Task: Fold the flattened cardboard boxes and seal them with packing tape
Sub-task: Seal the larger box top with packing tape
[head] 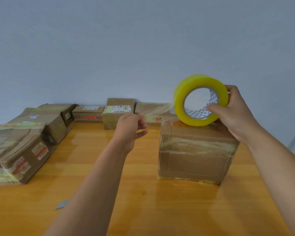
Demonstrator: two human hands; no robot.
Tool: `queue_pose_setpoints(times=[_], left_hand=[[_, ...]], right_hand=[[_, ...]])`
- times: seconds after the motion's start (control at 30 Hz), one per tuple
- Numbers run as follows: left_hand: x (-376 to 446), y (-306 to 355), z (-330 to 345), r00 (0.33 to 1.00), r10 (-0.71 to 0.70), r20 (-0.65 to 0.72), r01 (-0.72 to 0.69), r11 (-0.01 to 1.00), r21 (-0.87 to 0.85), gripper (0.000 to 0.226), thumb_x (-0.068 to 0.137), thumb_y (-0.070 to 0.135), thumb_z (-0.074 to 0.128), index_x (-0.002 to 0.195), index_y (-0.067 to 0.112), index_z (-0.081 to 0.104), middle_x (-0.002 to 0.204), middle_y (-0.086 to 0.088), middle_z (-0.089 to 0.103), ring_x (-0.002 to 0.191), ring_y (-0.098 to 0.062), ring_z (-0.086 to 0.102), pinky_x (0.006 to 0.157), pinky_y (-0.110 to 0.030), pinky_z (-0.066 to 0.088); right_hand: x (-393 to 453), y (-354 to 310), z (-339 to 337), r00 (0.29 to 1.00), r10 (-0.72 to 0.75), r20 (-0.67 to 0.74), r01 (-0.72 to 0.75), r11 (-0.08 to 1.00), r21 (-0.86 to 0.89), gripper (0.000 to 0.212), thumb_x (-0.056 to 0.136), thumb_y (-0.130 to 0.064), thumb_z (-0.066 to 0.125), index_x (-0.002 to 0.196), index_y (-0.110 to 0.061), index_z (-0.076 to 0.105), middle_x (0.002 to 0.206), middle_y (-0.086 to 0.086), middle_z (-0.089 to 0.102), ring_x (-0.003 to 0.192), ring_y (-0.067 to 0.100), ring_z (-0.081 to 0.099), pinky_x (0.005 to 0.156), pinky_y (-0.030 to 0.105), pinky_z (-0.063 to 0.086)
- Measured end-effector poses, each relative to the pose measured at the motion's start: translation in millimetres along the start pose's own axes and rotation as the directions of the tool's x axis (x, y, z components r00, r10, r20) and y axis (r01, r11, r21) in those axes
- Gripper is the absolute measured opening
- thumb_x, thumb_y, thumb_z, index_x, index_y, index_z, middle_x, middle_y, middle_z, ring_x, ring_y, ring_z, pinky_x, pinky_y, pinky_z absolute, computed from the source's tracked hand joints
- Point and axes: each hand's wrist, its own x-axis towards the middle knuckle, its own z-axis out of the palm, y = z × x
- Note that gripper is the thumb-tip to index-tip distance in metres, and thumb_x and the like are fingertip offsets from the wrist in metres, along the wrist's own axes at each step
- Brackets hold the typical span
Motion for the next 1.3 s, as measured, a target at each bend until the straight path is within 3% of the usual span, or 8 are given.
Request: queue_pose_setpoints(times=[0.1, 0.2, 0.4, 0.6, 0.7, 0.9, 1.2, 1.3], left_hand=[[-0.7, -8.9, -3.3, 0.999, -0.046, 0.021, 0.048, 0.997, -0.059, 0.011, 0.1, 0.014, 0.056, 0.09, 0.008, 0.054, 0.079, -0.004, 0.053, 0.07, -0.016, 0.055, 0.058, -0.027, 0.052], [0.8, -14.9, -3.5, 0.996, -0.068, 0.053, 0.076, 0.986, -0.152, 0.016, 0.099, 0.016, 0.058, 0.086, 0.008, 0.053, 0.078, -0.004, 0.053, 0.07, -0.017, 0.056, 0.061, -0.028, 0.054], [0.3, -20.5, 8.6, 0.988, -0.079, 0.129, 0.113, 0.955, -0.273, 0.013, 0.099, 0.013, 0.058, 0.089, 0.006, 0.053, 0.073, -0.006, 0.054, 0.067, -0.019, 0.06, 0.063, -0.029, 0.057], [1.5, -27.6, 20.5, 0.981, -0.116, 0.156, 0.153, 0.956, -0.25, 0.019, 0.1, 0.016, 0.056, 0.083, 0.006, 0.055, 0.072, -0.005, 0.055, 0.065, -0.018, 0.06, 0.063, -0.03, 0.055], [1.6, -31.0, 22.8, 0.979, -0.137, 0.149, 0.171, 0.955, -0.243, 0.019, 0.1, 0.017, 0.056, 0.084, 0.007, 0.056, 0.07, -0.005, 0.056, 0.065, -0.019, 0.06, 0.065, -0.032, 0.053], [0.6, -35.2, 23.0, 0.975, -0.159, 0.157, 0.195, 0.948, -0.251, 0.013, 0.099, 0.015, 0.057, 0.093, 0.004, 0.059, 0.071, -0.005, 0.057, 0.068, -0.02, 0.058, 0.067, -0.033, 0.053], [0.5, -30.5, 24.6, 0.983, -0.134, 0.128, 0.164, 0.952, -0.259, 0.013, 0.1, 0.014, 0.054, 0.093, 0.004, 0.058, 0.072, -0.007, 0.056, 0.069, -0.022, 0.058, 0.07, -0.036, 0.053], [2.6, -22.4, 23.8, 0.991, -0.098, 0.095, 0.12, 0.956, -0.268, 0.012, 0.1, 0.013, 0.055, 0.09, 0.006, 0.056, 0.071, -0.006, 0.056, 0.066, -0.02, 0.06, 0.063, -0.031, 0.055]], right_hand=[[-5.1, 1.9, -4.4, 0.997, -0.025, 0.077, 0.042, 0.975, -0.218, 0.054, 0.086, -0.024, 0.075, 0.125, -0.035, 0.039, 0.106, -0.017, 0.058, 0.105, 0.017, 0.06, 0.093, 0.043, 0.049], [-9.9, 3.5, -7.0, 0.995, -0.042, 0.087, 0.068, 0.943, -0.327, 0.053, 0.09, -0.036, 0.068, 0.133, -0.03, 0.037, 0.102, -0.02, 0.055, 0.106, 0.019, 0.056, 0.091, 0.042, 0.045], [-10.3, 8.2, -9.0, 0.995, -0.082, -0.064, 0.064, 0.969, -0.239, 0.041, 0.093, -0.018, 0.061, 0.13, -0.023, 0.044, 0.096, -0.021, 0.054, 0.103, 0.016, 0.055, 0.086, 0.037, 0.042], [-11.4, 9.9, -9.1, 0.982, -0.045, -0.183, 0.025, 0.993, -0.111, 0.036, 0.086, -0.009, 0.064, 0.113, -0.029, 0.053, 0.096, -0.015, 0.06, 0.099, 0.018, 0.059, 0.086, 0.037, 0.047], [-15.5, 10.8, -7.7, 0.982, -0.057, -0.178, 0.022, 0.981, -0.193, 0.037, 0.086, -0.015, 0.067, 0.115, -0.031, 0.05, 0.096, -0.018, 0.058, 0.099, 0.017, 0.056, 0.084, 0.035, 0.044], [-14.3, 12.0, -10.7, 0.988, -0.034, -0.153, -0.01, 0.96, -0.28, 0.038, 0.087, -0.022, 0.066, 0.123, -0.024, 0.053, 0.112, -0.004, 0.061, 0.106, 0.021, 0.056, 0.089, 0.04, 0.045], [-11.6, 13.2, -12.4, 0.987, -0.013, -0.158, -0.027, 0.968, -0.248, 0.035, 0.085, -0.024, 0.065, 0.119, -0.024, 0.056, 0.111, -0.003, 0.064, 0.105, 0.021, 0.059, 0.092, 0.043, 0.048], [-12.4, 12.7, -12.2, 0.988, -0.015, -0.155, -0.023, 0.971, -0.238, 0.035, 0.085, -0.023, 0.064, 0.12, -0.023, 0.056, 0.111, -0.003, 0.064, 0.105, 0.02, 0.059, 0.091, 0.041, 0.048]])
